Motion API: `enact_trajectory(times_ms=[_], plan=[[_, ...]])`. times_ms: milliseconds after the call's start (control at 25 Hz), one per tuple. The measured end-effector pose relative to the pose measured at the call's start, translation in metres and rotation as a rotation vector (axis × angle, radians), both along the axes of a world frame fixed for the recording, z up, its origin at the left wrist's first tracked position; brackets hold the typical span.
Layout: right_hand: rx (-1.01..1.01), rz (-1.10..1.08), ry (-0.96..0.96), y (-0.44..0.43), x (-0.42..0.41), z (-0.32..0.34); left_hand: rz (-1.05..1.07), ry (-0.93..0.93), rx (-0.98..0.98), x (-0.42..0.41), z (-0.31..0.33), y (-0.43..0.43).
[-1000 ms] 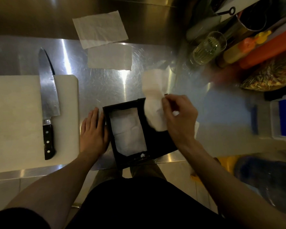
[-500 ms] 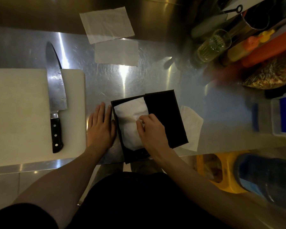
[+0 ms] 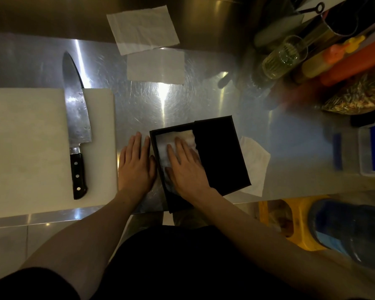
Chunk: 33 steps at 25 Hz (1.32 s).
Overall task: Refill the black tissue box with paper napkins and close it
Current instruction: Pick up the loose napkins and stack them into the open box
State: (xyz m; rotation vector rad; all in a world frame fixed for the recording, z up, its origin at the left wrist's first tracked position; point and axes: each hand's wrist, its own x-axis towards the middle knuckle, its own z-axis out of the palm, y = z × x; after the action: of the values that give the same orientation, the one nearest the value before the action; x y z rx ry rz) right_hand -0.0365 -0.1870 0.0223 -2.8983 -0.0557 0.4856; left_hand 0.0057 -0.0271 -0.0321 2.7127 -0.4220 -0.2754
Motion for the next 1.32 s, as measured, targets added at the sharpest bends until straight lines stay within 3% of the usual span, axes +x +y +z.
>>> enact_trajectory(times_ms=[280, 440, 600, 720, 880, 1040, 1320], plan=[[0.06, -0.018, 0.069, -0.001, 0.001, -0.005, 0.006, 0.009, 0.005, 0.001, 0.002, 0.0], [0.306, -0.108, -0.212, -0.01, -0.003, 0.025, 0.003, 0.0, -0.002, 0.001, 0.0, 0.0], [0.534, -0.5, -0.493, -0.05, -0.019, 0.051, 0.008, -0.017, 0.01, 0.0, -0.002, 0.002], [0.549, -0.859, -0.545, -0.092, -0.036, 0.05, 0.005, -0.024, 0.011, -0.001, -0.003, 0.002], [0.398, -1.091, -0.444, -0.137, -0.058, 0.025, 0.007, -0.033, 0.02, -0.001, 0.0, 0.0], [0.291, -1.054, -0.277, -0.154, -0.066, 0.005, 0.007, -0.027, 0.013, -0.002, 0.004, -0.002], [0.237, -1.062, -0.181, -0.168, -0.063, -0.002, 0.007, -0.016, 0.008, -0.002, 0.008, -0.003]])
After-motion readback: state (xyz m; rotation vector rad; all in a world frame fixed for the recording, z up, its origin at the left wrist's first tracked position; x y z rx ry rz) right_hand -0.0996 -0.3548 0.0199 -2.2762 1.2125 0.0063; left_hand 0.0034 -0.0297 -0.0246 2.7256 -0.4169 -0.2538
